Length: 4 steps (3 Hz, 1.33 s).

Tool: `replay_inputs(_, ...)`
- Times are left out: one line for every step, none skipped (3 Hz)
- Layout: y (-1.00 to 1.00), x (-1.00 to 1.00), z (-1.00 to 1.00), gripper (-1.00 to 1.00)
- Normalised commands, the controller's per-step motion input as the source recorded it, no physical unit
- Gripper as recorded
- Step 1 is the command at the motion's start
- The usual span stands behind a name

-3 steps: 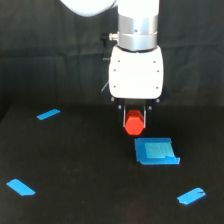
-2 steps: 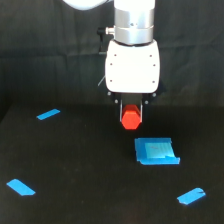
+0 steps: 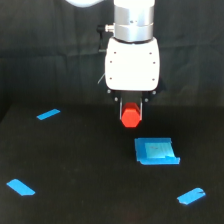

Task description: Pick up the red object from the table

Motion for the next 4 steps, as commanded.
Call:
replay_inputs(0.03,0.03,0.18,-0.98)
replay_inputs(0.06,0.05,0.11,-0.99)
replay_inputs(0.07,0.1,0.07,-0.99)
replay_inputs(0.02,-0.04,0.0,-1.0)
